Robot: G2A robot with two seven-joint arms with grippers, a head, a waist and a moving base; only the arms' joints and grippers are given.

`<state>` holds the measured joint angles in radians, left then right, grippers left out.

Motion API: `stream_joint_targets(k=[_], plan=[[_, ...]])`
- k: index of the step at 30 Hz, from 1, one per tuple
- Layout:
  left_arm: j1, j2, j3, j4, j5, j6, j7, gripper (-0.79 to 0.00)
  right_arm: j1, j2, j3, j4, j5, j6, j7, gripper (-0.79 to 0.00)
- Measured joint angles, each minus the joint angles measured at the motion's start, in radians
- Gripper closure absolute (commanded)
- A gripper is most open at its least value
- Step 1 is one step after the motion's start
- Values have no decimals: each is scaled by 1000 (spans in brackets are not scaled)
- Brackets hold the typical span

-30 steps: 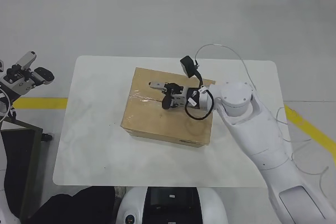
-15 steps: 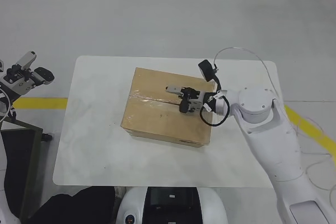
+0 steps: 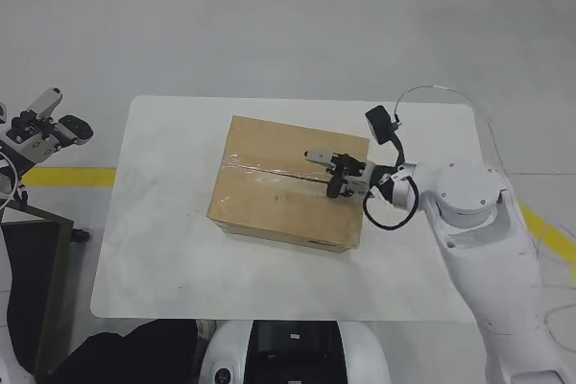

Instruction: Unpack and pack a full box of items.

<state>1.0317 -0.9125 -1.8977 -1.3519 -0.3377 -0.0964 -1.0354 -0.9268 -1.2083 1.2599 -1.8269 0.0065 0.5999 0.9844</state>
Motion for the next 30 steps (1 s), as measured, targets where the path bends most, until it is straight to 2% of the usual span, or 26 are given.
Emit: stream_joint_targets(k=[9, 14, 24, 30], plan=[[0, 0, 0, 0, 0, 0, 0, -785, -103, 28, 124, -135, 19, 57, 1, -785], [0, 0, 0, 0, 0, 0, 0, -785, -132, 26, 166, -147, 145, -17, -47, -785], [0, 0, 0, 0, 0, 0, 0, -785, -30, -5, 9, 36, 313, -212, -144, -785], [0, 0, 0, 0, 0, 0, 0, -785, 36, -20, -72, 180, 346, -255, -168, -785]])
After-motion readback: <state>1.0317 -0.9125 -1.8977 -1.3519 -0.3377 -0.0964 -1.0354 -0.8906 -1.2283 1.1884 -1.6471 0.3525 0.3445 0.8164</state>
